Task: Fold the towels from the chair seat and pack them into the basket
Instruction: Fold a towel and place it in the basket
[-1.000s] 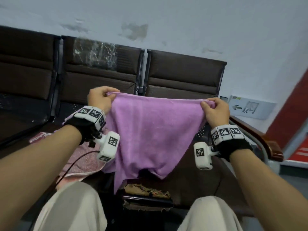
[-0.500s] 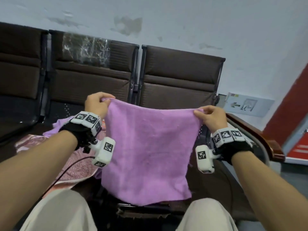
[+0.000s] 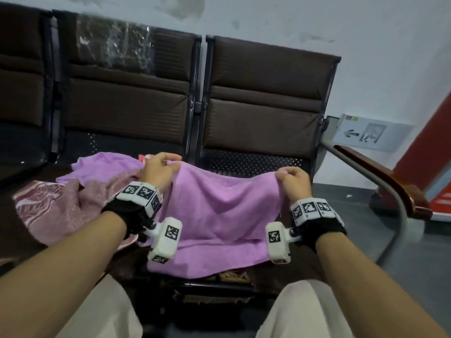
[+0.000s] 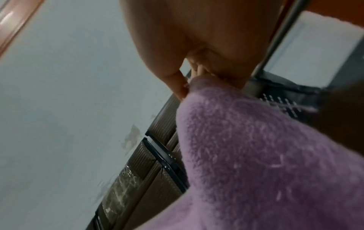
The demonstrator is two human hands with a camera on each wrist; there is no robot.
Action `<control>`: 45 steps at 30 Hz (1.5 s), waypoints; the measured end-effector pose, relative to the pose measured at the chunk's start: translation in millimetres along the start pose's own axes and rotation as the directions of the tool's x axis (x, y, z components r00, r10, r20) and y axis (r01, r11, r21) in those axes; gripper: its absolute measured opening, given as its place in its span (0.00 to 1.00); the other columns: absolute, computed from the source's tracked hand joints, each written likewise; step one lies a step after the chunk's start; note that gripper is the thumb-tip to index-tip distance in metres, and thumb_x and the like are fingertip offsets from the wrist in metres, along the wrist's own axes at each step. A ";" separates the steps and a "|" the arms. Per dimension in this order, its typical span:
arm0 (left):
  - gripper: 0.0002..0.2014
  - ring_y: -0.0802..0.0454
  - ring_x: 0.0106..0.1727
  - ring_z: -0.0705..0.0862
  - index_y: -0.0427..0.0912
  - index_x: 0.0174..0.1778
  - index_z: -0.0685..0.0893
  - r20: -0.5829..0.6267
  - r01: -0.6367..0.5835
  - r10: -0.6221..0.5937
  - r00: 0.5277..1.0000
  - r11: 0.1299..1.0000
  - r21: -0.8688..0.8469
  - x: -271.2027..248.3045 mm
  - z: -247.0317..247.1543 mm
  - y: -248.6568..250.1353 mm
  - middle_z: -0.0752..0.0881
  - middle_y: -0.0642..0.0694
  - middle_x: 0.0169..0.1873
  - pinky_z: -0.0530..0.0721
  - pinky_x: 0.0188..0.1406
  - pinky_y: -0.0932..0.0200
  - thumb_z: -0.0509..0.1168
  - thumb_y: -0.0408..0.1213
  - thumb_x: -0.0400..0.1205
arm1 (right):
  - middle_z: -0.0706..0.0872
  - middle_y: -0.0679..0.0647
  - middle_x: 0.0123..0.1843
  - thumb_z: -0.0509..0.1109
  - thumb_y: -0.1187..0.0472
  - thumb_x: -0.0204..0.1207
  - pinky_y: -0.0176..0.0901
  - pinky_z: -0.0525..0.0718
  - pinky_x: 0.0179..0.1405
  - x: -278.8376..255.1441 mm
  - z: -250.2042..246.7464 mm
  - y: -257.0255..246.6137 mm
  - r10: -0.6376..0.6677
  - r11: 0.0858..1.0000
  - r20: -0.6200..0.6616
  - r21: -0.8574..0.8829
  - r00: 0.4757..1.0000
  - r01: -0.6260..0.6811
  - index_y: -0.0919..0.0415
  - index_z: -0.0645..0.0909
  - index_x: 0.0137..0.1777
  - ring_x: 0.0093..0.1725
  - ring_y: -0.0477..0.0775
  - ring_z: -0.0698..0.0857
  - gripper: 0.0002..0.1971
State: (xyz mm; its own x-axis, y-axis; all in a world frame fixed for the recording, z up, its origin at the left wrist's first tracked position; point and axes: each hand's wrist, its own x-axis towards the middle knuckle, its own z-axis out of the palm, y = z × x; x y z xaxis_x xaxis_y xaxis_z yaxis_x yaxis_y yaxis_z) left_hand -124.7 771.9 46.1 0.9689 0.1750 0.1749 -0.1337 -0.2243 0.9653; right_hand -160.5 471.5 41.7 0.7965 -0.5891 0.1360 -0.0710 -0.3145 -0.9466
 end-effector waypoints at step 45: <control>0.10 0.47 0.49 0.82 0.41 0.54 0.88 0.632 0.257 -0.138 0.762 0.961 -0.101 -38.5 60.1 -31.3 0.87 0.31 0.50 0.84 0.50 0.59 0.63 0.36 0.83 | 0.80 0.43 0.29 0.83 0.56 0.61 0.27 0.74 0.29 -46.9 69.5 37.5 -0.363 0.900 0.475 -0.043 0.802 0.433 0.50 0.75 0.35 0.28 0.37 0.75 0.16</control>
State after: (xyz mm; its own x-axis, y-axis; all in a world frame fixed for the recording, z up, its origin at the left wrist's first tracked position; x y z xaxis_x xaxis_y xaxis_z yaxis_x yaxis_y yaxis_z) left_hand -145.3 714.5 -2.5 0.8888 -0.4417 -0.1223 0.1000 -0.0735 0.9923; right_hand -158.7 539.1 -20.5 0.9494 -0.0050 0.3141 0.2553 -0.5701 -0.7809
